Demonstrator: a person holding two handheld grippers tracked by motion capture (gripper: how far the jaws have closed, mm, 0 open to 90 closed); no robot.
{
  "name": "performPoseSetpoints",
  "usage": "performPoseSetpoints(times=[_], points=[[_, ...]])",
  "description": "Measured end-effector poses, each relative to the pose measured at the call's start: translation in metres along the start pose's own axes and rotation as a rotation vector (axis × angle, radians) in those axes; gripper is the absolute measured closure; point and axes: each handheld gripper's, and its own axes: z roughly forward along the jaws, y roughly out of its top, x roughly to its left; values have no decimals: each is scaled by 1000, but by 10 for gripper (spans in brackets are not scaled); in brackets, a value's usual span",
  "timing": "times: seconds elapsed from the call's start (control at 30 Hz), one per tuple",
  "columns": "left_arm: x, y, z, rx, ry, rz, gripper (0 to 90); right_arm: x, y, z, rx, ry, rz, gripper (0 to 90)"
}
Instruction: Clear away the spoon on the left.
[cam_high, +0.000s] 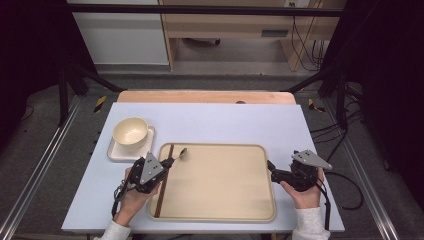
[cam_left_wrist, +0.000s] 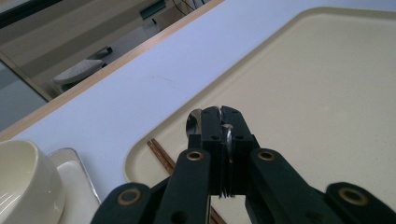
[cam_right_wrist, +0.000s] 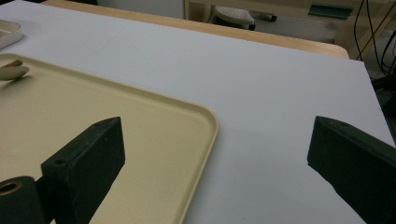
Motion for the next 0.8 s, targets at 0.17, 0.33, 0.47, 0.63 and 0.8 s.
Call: performPoseSetpoints(times=[0.17,0.33,0.47,0.63,0.8], points=[[-2,-1,3,7,9,12,884,0,0,1,2,1,-1,45],[-3,-1,4,13,7,17,875,1,-1,1,8,5,1,45],[-5,-2,5,18,6,30,866,1,-1,1,6,5,-1,45],[-7,-1,6,23,-4,44,848,0,0,1,5,4,2,46],[-8,-2,7,31,-17,57,832,0,0,0,5,2,-1,45]])
